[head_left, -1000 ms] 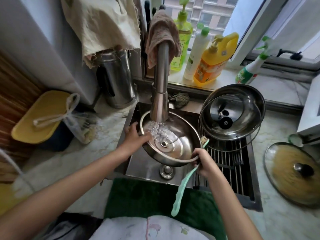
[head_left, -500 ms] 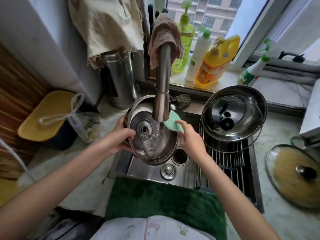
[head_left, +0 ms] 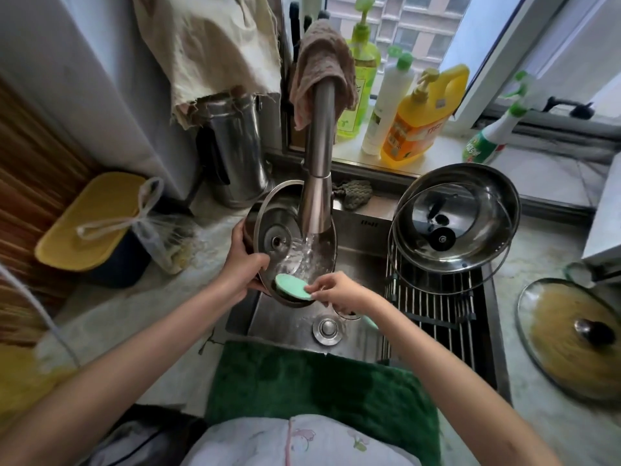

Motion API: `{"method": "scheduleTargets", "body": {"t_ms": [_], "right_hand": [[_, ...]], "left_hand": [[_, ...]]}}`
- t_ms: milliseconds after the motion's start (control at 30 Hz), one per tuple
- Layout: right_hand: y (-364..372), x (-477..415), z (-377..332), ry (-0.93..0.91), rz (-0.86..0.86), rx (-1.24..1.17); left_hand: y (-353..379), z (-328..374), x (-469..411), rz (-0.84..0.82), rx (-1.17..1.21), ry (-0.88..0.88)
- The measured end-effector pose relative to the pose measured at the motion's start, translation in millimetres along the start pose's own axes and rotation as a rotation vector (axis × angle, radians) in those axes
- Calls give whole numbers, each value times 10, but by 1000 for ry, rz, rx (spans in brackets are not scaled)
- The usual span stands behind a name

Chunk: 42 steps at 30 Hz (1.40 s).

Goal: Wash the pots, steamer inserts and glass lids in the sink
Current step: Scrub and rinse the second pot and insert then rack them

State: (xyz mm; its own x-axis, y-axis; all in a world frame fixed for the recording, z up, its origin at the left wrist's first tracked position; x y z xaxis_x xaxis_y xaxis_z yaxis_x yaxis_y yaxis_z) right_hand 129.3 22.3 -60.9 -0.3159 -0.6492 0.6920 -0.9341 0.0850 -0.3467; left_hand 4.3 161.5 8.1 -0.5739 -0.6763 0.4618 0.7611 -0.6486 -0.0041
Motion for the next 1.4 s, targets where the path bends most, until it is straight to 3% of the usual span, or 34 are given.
{"method": "scheduleTargets", "body": {"t_ms": [67,133,233,333,400,533,633,733,833,900,967,1000,1067,1133,1267,1333,1400], "right_hand": [[-258,-138,17,-39,187,268],[-543,-203,-71,-98,482,568],[-708,-205,-300,-348,804,898],[-653,-144,-332,-475,948,940],[-485,-163,-251,-373,828,750],[25,-137,-149,-56,274,236],[284,-20,-204,3,-99,-202],[276,32,-227,-37,-291,-445],[66,-51,-164,-25,-149,-69],[-200,-120,-139,-48,153,329],[-464,-132,-143,-132,562,639],[-553,-122,-153,-206,723,721],[-611,-83,-187,-342,881,822],[-562,-96,-199,-371,882,871],[-294,-153,-137,-200,587,753],[-240,-109,-112,-156,642,757],[-172,-95,-108,-121,642,582]], "left_hand": [[-28,20,7,-35,-21,-17],[-33,18,28,-70,-61,-63],[-36,100,47,-80,-102,-78],[-75,265,54,-70,-170,14],[-90,339,59,-64,-195,66],[-66,277,-2,1,-112,85],[-45,156,-32,34,-90,93],[-35,103,-54,49,-32,96],[-54,132,-61,19,-21,93],[-77,129,-59,-11,-33,60],[-105,85,-41,-24,-27,-3],[-113,58,-18,-26,-22,-31],[-103,37,48,-25,-23,-38],[-71,53,78,-19,-28,8],[-92,93,51,22,2,79],[-99,68,37,32,9,86],[-80,52,38,30,10,120]]}}
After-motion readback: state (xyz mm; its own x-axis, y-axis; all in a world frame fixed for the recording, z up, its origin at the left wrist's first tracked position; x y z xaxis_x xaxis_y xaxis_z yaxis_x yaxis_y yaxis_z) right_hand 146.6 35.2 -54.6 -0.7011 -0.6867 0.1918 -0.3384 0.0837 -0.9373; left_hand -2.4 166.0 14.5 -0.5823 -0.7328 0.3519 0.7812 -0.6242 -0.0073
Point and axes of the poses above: each hand's wrist, its own x-axis away from the middle knuckle, its own y-axis out of the palm, z = x × y, the point moved 5 cm from there along -x, towards the middle knuckle, and after that the axes turned 4 degrees about y, right-handed, at the moved point
